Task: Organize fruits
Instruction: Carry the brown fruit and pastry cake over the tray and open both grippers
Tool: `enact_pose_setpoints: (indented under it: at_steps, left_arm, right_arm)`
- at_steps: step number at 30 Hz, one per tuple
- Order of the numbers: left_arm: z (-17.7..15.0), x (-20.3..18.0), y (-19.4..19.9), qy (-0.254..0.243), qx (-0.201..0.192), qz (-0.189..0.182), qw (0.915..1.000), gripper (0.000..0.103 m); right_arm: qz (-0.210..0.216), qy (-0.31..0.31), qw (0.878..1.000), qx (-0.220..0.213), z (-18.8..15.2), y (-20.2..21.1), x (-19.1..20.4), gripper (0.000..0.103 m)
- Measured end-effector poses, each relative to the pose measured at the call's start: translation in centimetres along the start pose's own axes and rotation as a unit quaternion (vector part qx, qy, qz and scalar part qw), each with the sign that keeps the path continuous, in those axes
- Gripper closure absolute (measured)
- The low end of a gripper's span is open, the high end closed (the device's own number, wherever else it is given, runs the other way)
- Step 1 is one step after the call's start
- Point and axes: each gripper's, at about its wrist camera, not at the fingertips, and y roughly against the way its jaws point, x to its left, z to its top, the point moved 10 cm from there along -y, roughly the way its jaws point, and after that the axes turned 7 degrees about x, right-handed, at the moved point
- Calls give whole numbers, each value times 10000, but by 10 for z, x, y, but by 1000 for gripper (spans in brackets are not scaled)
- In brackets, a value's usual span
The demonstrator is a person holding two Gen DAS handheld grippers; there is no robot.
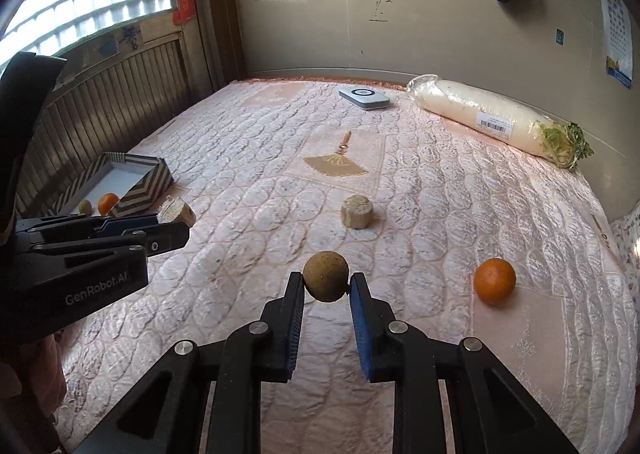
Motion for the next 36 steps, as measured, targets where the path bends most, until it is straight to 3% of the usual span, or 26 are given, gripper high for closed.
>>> enact_pose_setpoints:
  at_steps: [24, 36]
  left_arm:
    - [-24, 133, 44, 765, -426, 616, 9943, 78]
    - [-32, 194, 49, 1227, -428, 803, 9883, 78]
  right_arm:
    - [578, 995, 9933, -34, 14, 1, 146, 81]
    - [796, 1536, 9849, -6, 26, -7, 209, 81]
